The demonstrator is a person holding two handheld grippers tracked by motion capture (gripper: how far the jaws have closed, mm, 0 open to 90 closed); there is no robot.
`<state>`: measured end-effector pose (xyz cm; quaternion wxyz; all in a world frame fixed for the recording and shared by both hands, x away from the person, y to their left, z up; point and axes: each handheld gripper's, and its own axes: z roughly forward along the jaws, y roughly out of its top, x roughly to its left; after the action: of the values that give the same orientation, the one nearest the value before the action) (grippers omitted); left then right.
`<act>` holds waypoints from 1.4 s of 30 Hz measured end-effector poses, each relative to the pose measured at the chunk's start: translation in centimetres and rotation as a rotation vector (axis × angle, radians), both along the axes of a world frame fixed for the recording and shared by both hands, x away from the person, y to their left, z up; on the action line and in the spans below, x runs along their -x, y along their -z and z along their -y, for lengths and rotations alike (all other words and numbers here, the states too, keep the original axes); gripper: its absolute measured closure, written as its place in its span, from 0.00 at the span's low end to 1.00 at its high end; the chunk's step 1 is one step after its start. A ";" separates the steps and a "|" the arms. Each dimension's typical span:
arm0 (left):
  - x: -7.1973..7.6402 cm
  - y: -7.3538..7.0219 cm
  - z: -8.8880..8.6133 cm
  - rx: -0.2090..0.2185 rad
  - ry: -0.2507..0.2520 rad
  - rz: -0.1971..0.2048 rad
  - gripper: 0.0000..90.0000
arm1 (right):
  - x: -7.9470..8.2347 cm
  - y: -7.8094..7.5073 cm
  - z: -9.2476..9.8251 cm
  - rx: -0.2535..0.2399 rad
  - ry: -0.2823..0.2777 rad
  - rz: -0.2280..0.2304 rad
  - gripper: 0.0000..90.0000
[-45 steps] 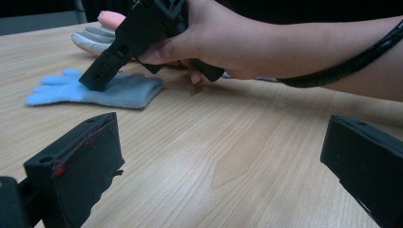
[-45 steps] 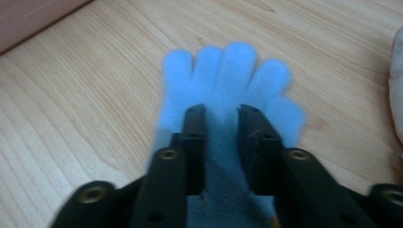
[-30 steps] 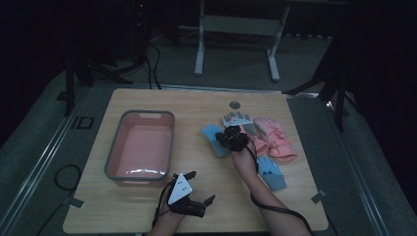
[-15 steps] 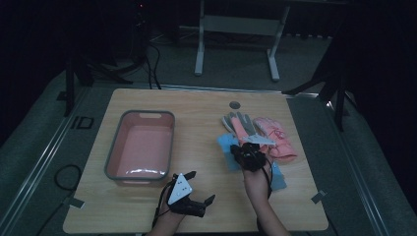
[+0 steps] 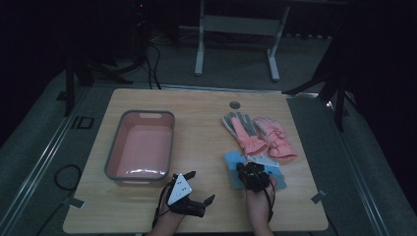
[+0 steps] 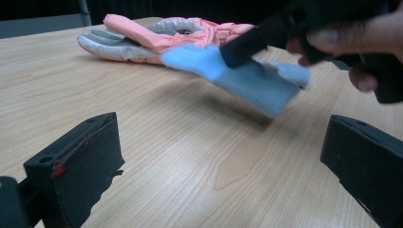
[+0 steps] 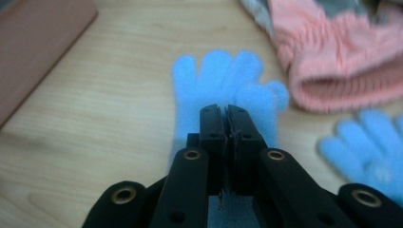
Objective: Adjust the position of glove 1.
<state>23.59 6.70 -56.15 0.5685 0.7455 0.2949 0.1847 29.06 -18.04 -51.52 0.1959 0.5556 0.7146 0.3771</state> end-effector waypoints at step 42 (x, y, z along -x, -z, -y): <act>-0.1 0.0 0.0 0.000 0.005 -0.006 0.00 | -3.8 -2.6 11.4 0.116 -0.319 0.078 0.72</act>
<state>23.65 6.71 -56.15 0.5683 0.7467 0.2945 0.1811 32.84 -29.46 -48.94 0.1929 0.4078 0.8061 0.3830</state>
